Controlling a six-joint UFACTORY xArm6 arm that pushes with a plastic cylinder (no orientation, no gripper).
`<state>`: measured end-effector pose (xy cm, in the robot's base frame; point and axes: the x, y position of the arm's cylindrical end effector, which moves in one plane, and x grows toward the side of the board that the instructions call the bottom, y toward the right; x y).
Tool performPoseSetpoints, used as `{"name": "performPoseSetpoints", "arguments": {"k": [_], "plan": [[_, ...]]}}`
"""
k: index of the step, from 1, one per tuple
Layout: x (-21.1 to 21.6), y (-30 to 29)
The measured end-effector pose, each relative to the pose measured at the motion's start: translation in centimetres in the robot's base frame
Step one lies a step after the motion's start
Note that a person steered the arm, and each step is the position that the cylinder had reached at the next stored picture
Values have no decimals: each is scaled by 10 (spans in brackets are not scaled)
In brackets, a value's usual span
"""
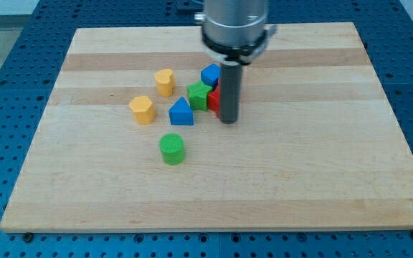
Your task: Arrange the group of blocks at the center of the board
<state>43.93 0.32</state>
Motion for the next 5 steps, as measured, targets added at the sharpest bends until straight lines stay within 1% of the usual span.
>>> {"name": "performPoseSetpoints", "arguments": {"k": [1,2,3,4,5], "plan": [[34,7],[101,7],[114,-73],[63,-117],[27,-164]]}}
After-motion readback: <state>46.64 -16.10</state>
